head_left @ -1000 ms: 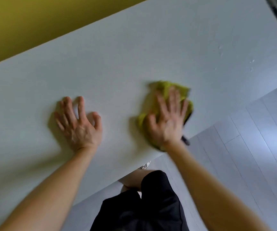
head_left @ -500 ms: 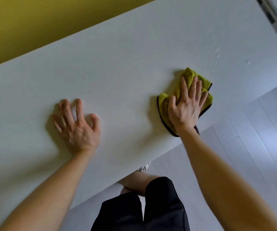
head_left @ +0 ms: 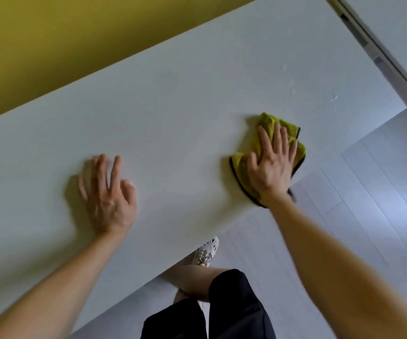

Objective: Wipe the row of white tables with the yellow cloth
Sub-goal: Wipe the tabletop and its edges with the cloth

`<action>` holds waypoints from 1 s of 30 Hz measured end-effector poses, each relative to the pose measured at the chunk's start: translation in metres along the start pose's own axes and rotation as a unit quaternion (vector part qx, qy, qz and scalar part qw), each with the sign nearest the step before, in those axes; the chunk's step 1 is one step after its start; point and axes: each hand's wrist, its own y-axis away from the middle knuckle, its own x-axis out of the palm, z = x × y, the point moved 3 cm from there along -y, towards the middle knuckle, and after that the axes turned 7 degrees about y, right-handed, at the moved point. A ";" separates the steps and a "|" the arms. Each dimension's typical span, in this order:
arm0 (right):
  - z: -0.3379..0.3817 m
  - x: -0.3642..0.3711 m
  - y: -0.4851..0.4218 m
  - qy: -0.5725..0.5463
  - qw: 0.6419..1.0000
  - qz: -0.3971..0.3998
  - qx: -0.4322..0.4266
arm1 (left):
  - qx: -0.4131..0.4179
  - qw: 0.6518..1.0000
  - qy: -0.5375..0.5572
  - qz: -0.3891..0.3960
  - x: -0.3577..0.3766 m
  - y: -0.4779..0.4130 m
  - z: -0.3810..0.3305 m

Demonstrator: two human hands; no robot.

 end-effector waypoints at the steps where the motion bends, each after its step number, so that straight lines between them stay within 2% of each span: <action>1: 0.019 0.001 0.013 0.001 0.999 0.000 0.038 | 0.040 0.999 0.015 0.000 0.000 -0.001 -0.002; 2: 0.040 0.001 0.029 -0.002 1.000 0.007 0.017 | 0.063 0.998 0.029 0.003 0.001 -0.004 -0.006; 3: 0.058 0.002 0.047 -0.010 0.998 0.025 -0.059 | 0.071 0.996 0.044 0.011 0.002 -0.008 -0.013; 5: 0.076 0.005 0.078 -0.022 0.965 0.058 -0.256 | 0.086 0.993 0.078 0.029 0.005 -0.023 -0.040; 7: 0.070 0.007 0.084 -0.022 0.932 0.070 -0.354 | 0.129 0.984 0.113 0.057 0.015 -0.043 -0.078; 10: 0.065 0.009 0.078 -0.017 0.921 0.083 -0.380 | 0.186 0.969 0.132 0.096 0.045 -0.084 -0.136; 13: 0.052 0.007 0.071 -0.028 0.907 0.094 -0.409 | 0.166 0.966 0.136 0.144 0.076 -0.111 -0.170; 16: 0.003 0.003 0.045 -0.022 0.882 0.101 -0.459 | 0.173 0.969 0.118 0.128 0.088 -0.112 -0.172; 18: -0.049 -0.003 0.014 -0.006 0.893 0.096 -0.439 | 0.210 0.967 0.090 0.109 0.089 -0.103 -0.169; 20: -0.101 -0.011 -0.026 0.020 0.936 0.069 -0.345 | 0.217 0.968 0.080 0.096 0.090 -0.100 -0.172; 21: -0.123 -0.014 -0.045 0.026 0.961 0.052 -0.271 | 0.215 0.969 0.075 0.092 0.090 -0.100 -0.173; 23: -0.140 -0.018 -0.072 0.014 0.998 0.025 -0.063 | 0.213 0.971 0.068 0.088 0.090 -0.099 -0.174; 25: -0.115 -0.012 -0.078 0.006 0.993 0.006 0.115 | 0.215 0.970 0.066 0.090 0.088 -0.098 -0.175; 26: -0.092 -0.008 -0.072 0.009 0.989 -0.004 0.144 | 0.215 0.970 0.067 0.091 0.087 -0.098 -0.175; 27: -0.065 -0.006 -0.061 0.004 0.993 -0.011 0.121 | 0.214 0.970 0.068 0.091 0.086 -0.099 -0.175; 28: -0.038 -0.004 -0.046 -0.013 0.999 -0.006 0.050 | 0.212 0.970 0.071 0.090 0.086 -0.099 -0.175; 30: 0.001 0.000 -0.009 -0.033 0.985 0.034 -0.168 | 0.211 0.970 0.079 0.090 0.084 -0.100 -0.175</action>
